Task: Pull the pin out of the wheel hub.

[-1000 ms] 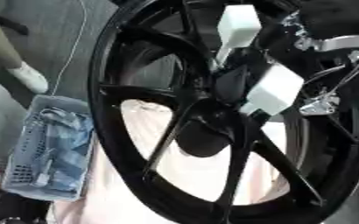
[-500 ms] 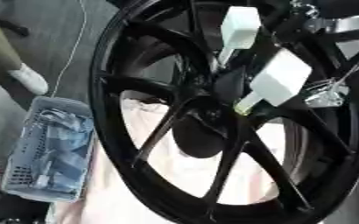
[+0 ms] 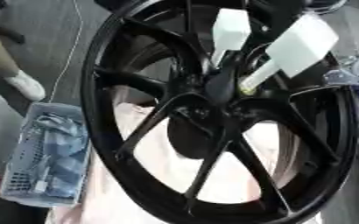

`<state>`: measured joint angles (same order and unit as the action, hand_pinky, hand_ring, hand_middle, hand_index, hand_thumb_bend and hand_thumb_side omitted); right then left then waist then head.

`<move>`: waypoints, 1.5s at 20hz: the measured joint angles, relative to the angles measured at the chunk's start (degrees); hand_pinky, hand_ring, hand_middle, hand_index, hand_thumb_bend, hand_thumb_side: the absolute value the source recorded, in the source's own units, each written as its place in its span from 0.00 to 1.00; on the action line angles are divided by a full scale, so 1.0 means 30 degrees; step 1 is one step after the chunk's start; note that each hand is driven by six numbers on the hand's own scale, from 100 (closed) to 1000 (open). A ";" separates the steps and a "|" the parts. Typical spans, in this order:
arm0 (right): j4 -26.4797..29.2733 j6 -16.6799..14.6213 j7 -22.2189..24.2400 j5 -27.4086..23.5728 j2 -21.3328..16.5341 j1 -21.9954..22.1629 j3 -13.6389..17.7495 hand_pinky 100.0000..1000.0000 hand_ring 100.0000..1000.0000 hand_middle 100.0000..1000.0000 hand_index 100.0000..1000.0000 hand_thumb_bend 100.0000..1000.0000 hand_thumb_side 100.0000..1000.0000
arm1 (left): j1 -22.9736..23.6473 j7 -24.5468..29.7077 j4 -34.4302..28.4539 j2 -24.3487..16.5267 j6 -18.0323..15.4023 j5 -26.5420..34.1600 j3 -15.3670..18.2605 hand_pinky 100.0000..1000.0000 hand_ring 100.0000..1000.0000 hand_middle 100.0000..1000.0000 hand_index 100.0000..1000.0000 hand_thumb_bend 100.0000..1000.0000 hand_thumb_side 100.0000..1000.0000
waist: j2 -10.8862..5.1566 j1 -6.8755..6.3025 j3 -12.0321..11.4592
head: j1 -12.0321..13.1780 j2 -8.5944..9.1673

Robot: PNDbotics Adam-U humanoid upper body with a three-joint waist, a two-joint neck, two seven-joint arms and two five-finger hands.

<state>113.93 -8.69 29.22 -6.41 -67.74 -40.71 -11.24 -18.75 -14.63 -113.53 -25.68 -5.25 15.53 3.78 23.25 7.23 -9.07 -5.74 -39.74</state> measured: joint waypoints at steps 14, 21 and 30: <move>-0.2375 0.3137 -0.3956 0.0626 -0.1571 0.6347 0.5930 0.69 0.71 0.47 0.48 0.01 0.00 | 0.0558 -0.0376 0.0000 0.0006 -0.0091 -0.0214 0.0245 0.70 0.61 0.46 0.66 0.00 0.66 | -0.0274 -0.0887 0.1318 | 0.1196 -0.0158; -0.5263 0.3903 -0.5830 0.2127 -0.1037 0.9307 0.8596 0.69 0.71 0.48 0.49 0.00 0.00 | 0.0726 -0.0509 0.0000 0.0007 -0.0124 -0.0298 0.0362 0.70 0.61 0.46 0.66 0.00 0.66 | -0.0380 -0.1032 0.1618 | 0.1553 -0.0283; -0.8399 0.4524 -0.8350 0.3664 0.0891 1.2608 1.0836 0.70 0.72 0.54 0.55 0.05 0.00 | 0.0884 -0.0583 0.0000 0.0147 -0.0089 -0.0318 0.0459 0.70 0.61 0.46 0.66 0.00 0.66 | -0.0459 -0.1073 0.1745 | 0.2016 -0.0320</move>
<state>88.73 4.88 4.17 4.58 -65.07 -2.88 21.26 -16.10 -16.38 -113.53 -25.24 -5.52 14.57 5.16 21.87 4.01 -3.84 0.31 -40.70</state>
